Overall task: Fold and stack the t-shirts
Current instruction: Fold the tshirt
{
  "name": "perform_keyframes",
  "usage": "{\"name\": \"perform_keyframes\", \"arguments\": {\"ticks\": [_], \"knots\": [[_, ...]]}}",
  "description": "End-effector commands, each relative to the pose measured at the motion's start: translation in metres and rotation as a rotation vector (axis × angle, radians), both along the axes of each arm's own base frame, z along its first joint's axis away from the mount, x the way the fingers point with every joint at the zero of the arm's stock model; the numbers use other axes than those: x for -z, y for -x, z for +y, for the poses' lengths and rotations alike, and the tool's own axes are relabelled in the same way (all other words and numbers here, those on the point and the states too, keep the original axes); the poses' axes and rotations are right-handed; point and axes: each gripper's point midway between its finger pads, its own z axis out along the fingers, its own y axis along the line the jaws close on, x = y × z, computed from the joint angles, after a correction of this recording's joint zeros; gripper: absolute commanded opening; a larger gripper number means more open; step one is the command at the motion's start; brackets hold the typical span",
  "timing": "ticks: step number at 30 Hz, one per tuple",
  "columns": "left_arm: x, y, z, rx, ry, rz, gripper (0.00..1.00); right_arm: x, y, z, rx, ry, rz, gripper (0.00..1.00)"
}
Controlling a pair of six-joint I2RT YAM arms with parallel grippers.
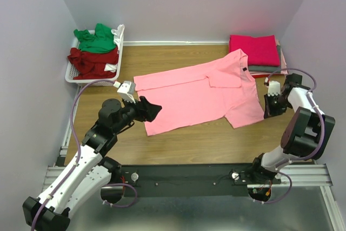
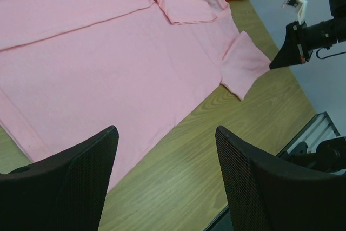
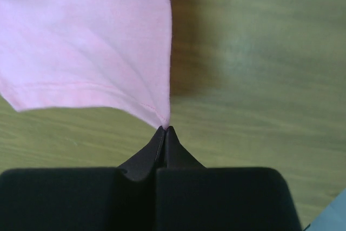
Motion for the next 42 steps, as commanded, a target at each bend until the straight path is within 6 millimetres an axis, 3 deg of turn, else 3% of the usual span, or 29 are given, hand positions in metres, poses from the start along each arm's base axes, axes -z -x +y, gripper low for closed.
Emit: {"name": "perform_keyframes", "arguments": {"ticks": [1, 8, 17, 23, 30, 32, 33, 37, 40, 42], "knots": [[0.000, 0.004, -0.005, 0.040, 0.002, -0.019, 0.80, 0.004, 0.035, -0.013, -0.033, 0.086, 0.081, 0.02], [0.009, 0.005, -0.010, 0.059, -0.004, 0.017, 0.80, 0.001, 0.049, -0.020, -0.023, 0.088, 0.095, 0.02], [0.036, 0.005, -0.014, 0.063, -0.039, 0.146, 0.80, -0.004, 0.084, 0.009, -0.107, -0.012, 0.149, 0.02], [0.076, 0.023, -0.024, 0.086, -0.049, 0.348, 0.71, -0.005, 0.091, 0.027, -0.138, -0.094, 0.133, 0.02], [0.093, 0.026, -0.014, -0.055, -0.010, 0.432, 0.71, 0.002, 0.095, 0.038, -0.164, -0.155, 0.147, 0.06], [0.098, 0.025, -0.010, -0.100, -0.009, 0.453, 0.71, 0.001, 0.095, 0.035, -0.168, -0.137, 0.143, 0.21], [0.099, 0.023, -0.009, -0.116, 0.000, 0.459, 0.71, -0.002, 0.093, 0.029, -0.170, -0.107, 0.139, 0.34], [0.093, 0.021, -0.009, -0.122, 0.028, 0.431, 0.72, -0.020, 0.081, 0.008, -0.168, 0.006, 0.091, 0.62], [0.085, 0.020, -0.012, -0.078, 0.028, 0.363, 0.72, -0.041, 0.065, 0.000, -0.231, 0.051, 0.011, 0.75], [0.073, 0.018, -0.016, -0.043, 0.055, 0.288, 0.73, -0.047, 0.068, 0.005, -0.396, 0.044, -0.012, 0.78]]}}
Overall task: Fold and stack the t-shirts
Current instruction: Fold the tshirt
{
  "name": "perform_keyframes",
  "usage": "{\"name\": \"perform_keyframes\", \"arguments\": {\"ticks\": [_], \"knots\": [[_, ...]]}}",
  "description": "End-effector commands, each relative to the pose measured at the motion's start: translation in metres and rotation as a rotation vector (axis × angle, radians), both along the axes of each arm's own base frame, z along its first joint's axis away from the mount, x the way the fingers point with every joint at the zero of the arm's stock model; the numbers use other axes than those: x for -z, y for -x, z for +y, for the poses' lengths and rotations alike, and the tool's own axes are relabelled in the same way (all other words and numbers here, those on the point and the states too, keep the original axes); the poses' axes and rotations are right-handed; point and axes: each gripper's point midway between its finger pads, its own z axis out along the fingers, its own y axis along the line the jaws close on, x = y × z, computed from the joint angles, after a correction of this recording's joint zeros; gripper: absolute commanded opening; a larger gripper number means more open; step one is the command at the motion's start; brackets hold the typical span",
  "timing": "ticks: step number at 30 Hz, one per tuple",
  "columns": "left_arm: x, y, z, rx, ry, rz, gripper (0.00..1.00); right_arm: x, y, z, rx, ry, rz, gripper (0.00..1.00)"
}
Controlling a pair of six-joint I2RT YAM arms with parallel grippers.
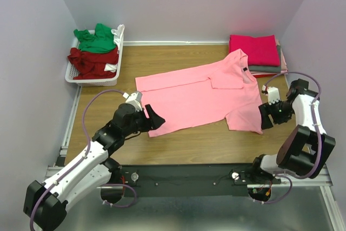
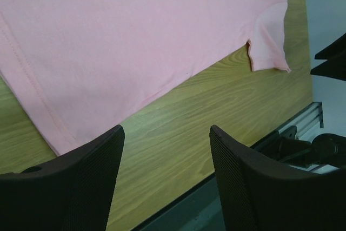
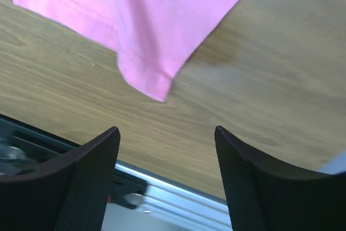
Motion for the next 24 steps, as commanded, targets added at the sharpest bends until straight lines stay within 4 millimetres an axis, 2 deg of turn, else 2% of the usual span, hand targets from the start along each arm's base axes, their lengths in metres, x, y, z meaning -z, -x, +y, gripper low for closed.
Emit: {"name": "perform_keyframes", "arguments": {"ticks": [1, 5, 9, 11, 14, 18, 24], "knots": [[-0.020, -0.004, -0.006, 0.038, 0.050, -0.133, 0.73, -0.023, 0.000, 0.002, -0.264, 0.003, -0.084, 0.79], [-0.030, -0.005, -0.008, 0.062, 0.073, -0.221, 0.73, -0.003, 0.015, 0.014, -0.676, -0.005, -0.162, 0.78], [-0.026, -0.009, -0.010, 0.069, 0.057, -0.220, 0.73, 0.005, 0.008, 0.014, -0.812, 0.016, -0.219, 0.80], [-0.020, -0.007, -0.011, 0.081, 0.048, -0.209, 0.73, 0.013, 0.013, 0.008, -0.843, 0.020, -0.174, 0.79], [-0.017, -0.008, -0.015, 0.099, 0.061, -0.220, 0.73, 0.026, 0.022, 0.015, -0.853, -0.035, -0.148, 0.75], [-0.013, -0.009, -0.019, 0.118, 0.056, -0.212, 0.73, 0.036, 0.005, 0.017, -0.812, 0.011, -0.244, 0.74], [-0.013, -0.009, -0.020, 0.124, 0.061, -0.212, 0.73, 0.047, -0.004, 0.016, -0.752, 0.035, -0.269, 0.68]]}}
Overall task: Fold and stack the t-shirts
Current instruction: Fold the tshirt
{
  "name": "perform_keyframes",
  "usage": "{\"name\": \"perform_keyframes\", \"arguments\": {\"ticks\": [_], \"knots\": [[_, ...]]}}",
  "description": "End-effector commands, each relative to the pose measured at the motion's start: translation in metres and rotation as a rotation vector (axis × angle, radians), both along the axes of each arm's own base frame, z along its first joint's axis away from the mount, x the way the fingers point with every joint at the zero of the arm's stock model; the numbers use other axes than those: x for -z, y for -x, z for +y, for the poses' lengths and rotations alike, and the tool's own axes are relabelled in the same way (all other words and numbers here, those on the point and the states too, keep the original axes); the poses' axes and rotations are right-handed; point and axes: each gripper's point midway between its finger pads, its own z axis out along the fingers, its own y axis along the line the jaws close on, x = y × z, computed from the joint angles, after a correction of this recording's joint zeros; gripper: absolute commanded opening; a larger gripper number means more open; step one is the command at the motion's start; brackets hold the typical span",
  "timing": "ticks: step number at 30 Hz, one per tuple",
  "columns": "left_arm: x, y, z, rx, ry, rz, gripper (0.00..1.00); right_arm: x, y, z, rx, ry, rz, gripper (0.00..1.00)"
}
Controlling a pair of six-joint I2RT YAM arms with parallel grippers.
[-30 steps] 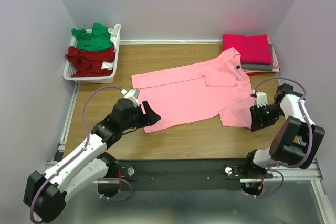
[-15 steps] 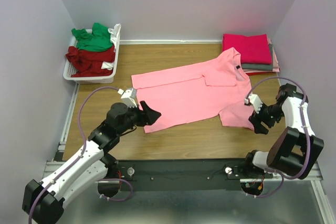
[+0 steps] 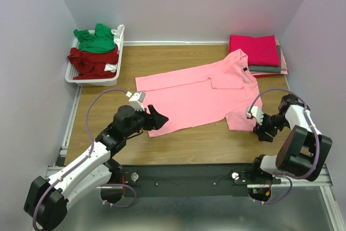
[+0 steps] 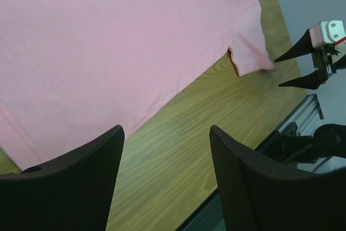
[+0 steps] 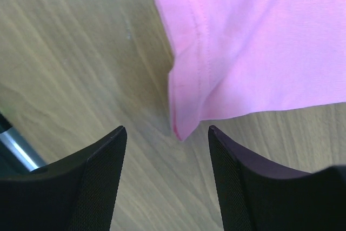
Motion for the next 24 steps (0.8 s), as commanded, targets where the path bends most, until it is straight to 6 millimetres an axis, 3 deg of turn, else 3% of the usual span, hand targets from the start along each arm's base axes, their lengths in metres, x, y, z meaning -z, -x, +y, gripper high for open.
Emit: {"name": "perform_keyframes", "arguments": {"ticks": [1, 5, 10, 12, 13, 14, 24], "knots": [[-0.006, 0.001, -0.005, 0.035, 0.015, -0.039, 0.73, 0.002, -0.023, -0.002, 0.035, 0.001, -0.100, 0.67], [-0.008, 0.001, -0.005, 0.029, 0.017, -0.044, 0.72, 0.004, -0.026, -0.002, 0.046, 0.004, -0.109, 0.61], [-0.007, 0.001, -0.003, 0.022, 0.015, -0.044, 0.72, 0.003, -0.031, -0.001, 0.071, -0.010, -0.123, 0.43], [-0.007, 0.000, -0.004, 0.022, 0.014, -0.043, 0.72, 0.002, -0.031, 0.000, 0.074, -0.015, -0.126, 0.31], [-0.007, 0.000, -0.004, 0.022, 0.013, -0.042, 0.72, 0.000, -0.032, 0.001, 0.077, -0.020, -0.130, 0.10], [-0.007, 0.000, -0.003, 0.022, 0.011, -0.042, 0.72, -0.002, -0.032, 0.002, 0.078, -0.024, -0.134, 0.00], [-0.005, 0.002, -0.004, 0.028, 0.014, -0.033, 0.72, -0.028, -0.031, 0.006, 0.060, -0.045, -0.129, 0.00]]}}
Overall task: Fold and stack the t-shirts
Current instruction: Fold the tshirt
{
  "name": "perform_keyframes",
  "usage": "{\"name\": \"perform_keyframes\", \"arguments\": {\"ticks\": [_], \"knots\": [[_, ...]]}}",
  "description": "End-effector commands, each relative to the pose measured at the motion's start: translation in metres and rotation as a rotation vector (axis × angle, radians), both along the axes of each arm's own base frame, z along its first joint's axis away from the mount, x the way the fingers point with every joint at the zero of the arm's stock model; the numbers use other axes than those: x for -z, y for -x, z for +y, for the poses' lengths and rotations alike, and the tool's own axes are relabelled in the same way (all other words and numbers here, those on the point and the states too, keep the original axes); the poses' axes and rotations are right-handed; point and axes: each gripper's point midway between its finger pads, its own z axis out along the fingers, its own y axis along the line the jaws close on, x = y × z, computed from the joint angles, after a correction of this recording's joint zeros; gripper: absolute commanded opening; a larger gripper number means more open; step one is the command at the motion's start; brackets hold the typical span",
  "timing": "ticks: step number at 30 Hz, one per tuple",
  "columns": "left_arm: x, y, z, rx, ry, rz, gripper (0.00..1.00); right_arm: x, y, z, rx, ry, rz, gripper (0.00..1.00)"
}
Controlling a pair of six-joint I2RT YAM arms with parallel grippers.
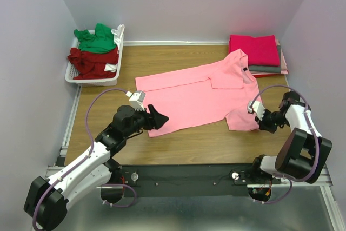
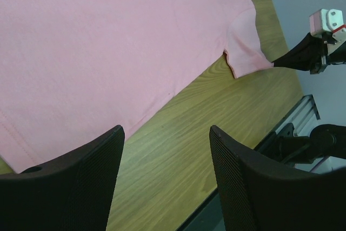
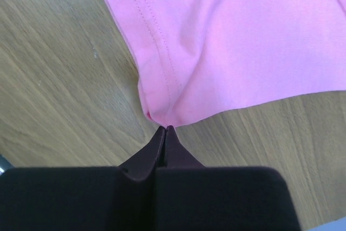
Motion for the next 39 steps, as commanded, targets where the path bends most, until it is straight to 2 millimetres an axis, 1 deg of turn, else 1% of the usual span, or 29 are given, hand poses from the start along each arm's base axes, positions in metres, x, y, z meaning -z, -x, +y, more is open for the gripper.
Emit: {"name": "perform_keyframes", "arguments": {"ticks": [1, 2, 3, 4, 5, 6, 7, 8, 9, 11, 12, 14, 16, 18, 20, 21, 22, 23, 26, 30, 33, 39], "knots": [[0.001, 0.003, -0.003, 0.021, 0.001, -0.005, 0.72, -0.025, -0.005, 0.005, -0.016, -0.026, -0.023, 0.00], [0.004, 0.004, -0.003, 0.016, 0.000, 0.010, 0.72, -0.026, -0.004, 0.003, -0.011, -0.018, -0.011, 0.01], [0.015, 0.003, 0.000, -0.001, -0.023, 0.053, 0.72, -0.028, -0.003, 0.003, 0.008, -0.024, 0.005, 0.00], [0.021, 0.004, 0.000, -0.011, -0.029, 0.091, 0.72, -0.031, -0.005, 0.001, 0.015, -0.018, 0.006, 0.00], [0.022, 0.002, -0.001, -0.016, -0.039, 0.112, 0.72, -0.031, -0.005, 0.001, 0.027, -0.018, 0.014, 0.00], [0.041, 0.006, 0.000, -0.018, -0.087, 0.183, 0.70, -0.031, -0.005, 0.000, 0.029, -0.017, 0.012, 0.00], [0.048, 0.006, 0.002, -0.045, -0.109, 0.222, 0.70, -0.032, -0.005, 0.001, 0.029, -0.016, 0.009, 0.00], [0.048, 0.003, 0.002, -0.059, -0.128, 0.241, 0.65, -0.031, -0.005, 0.002, 0.022, -0.021, 0.003, 0.00], [0.065, 0.006, 0.009, -0.092, -0.196, 0.304, 0.61, -0.033, -0.005, 0.003, 0.023, -0.019, -0.012, 0.00], [0.075, 0.005, 0.018, -0.149, -0.243, 0.359, 0.51, -0.034, -0.007, 0.006, 0.021, -0.032, -0.032, 0.00], [0.079, 0.008, 0.023, -0.181, -0.277, 0.408, 0.48, -0.034, -0.007, 0.007, 0.023, -0.034, -0.039, 0.01], [0.082, 0.007, 0.033, -0.248, -0.315, 0.428, 0.48, -0.036, -0.008, 0.007, 0.023, -0.034, -0.053, 0.00], [0.078, 0.008, 0.041, -0.324, -0.311, 0.459, 0.48, -0.034, -0.007, 0.008, 0.021, -0.031, -0.064, 0.01], [0.072, 0.012, 0.044, -0.356, -0.277, 0.470, 0.51, -0.034, -0.009, 0.008, 0.016, -0.029, -0.078, 0.00], [0.073, 0.018, 0.043, -0.388, -0.219, 0.510, 0.55, -0.035, -0.010, 0.010, 0.014, -0.035, -0.094, 0.00], [0.078, 0.022, 0.046, -0.406, -0.208, 0.537, 0.56, -0.035, -0.012, 0.009, 0.020, -0.037, -0.101, 0.00], [0.079, 0.027, 0.046, -0.423, -0.182, 0.566, 0.57, -0.036, -0.014, 0.009, 0.021, -0.037, -0.108, 0.00], [0.087, 0.034, 0.051, -0.439, -0.184, 0.596, 0.61, -0.035, -0.016, 0.010, 0.025, -0.045, -0.107, 0.00], [0.098, 0.038, 0.056, -0.485, -0.172, 0.633, 0.62, -0.034, -0.017, 0.011, 0.024, -0.056, -0.107, 0.00], [0.102, 0.037, 0.054, -0.503, -0.158, 0.657, 0.62, -0.032, -0.017, 0.013, 0.019, -0.068, -0.110, 0.00], [0.108, 0.037, 0.060, -0.549, -0.191, 0.681, 0.60, -0.032, -0.019, 0.012, 0.020, -0.066, -0.114, 0.01], [0.118, 0.039, 0.063, -0.575, -0.204, 0.705, 0.60, -0.034, -0.024, 0.013, 0.024, -0.076, -0.123, 0.00]]}}
